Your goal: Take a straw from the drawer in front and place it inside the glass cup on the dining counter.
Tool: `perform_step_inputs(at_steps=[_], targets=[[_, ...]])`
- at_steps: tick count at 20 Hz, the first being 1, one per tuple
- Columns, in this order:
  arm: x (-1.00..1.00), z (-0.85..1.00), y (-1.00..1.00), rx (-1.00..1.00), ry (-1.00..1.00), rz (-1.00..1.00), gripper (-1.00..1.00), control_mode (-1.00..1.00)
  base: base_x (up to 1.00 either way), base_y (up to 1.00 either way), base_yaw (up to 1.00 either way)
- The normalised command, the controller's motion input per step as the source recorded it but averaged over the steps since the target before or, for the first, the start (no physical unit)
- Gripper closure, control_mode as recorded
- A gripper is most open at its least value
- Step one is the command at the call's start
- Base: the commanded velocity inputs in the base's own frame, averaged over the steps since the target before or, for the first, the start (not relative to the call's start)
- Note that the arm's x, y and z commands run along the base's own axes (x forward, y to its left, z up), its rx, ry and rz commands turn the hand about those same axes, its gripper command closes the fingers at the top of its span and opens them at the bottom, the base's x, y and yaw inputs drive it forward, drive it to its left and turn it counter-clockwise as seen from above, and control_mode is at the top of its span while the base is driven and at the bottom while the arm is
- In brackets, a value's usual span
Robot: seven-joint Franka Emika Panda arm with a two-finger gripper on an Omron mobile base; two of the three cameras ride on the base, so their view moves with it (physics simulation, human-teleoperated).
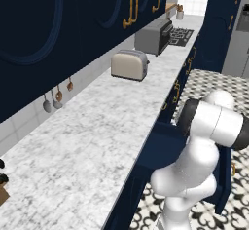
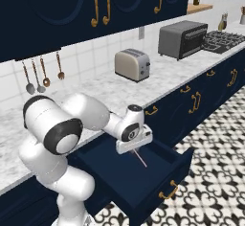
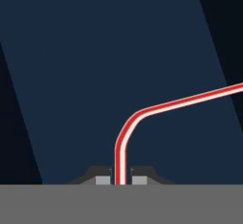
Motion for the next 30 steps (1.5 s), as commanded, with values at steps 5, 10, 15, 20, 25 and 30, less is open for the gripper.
perform_step_inputs(at_steps=[5, 10, 15, 20, 25, 30], targets=[[-0.46, 1.0, 0.01, 0.0, 0.0, 0.02, 1.0, -1.0, 0.0, 0.0, 0.0], [-0.46, 0.96, 0.01, 0.0, -0.06, 0.03, 1.0, -1.0, 0.0, 0.0, 0.0], [-0.45, 0.81, 0.03, 0.0, -0.16, 0.05, 1.0, -1.0, 0.0, 0.0, 0.0], [-0.35, 0.41, 0.05, 0.0, -0.12, 0.03, 1.0, -1.0, 0.0, 0.0, 0.0], [-0.24, 0.03, 0.02, -0.02, -0.16, 0.01, 1.0, -1.0, 0.0, 0.0, 0.0], [-0.02, 0.0, 0.0, 0.0, -0.01, 0.0, 1.0, 1.0, -0.42, 0.11, 0.0]])
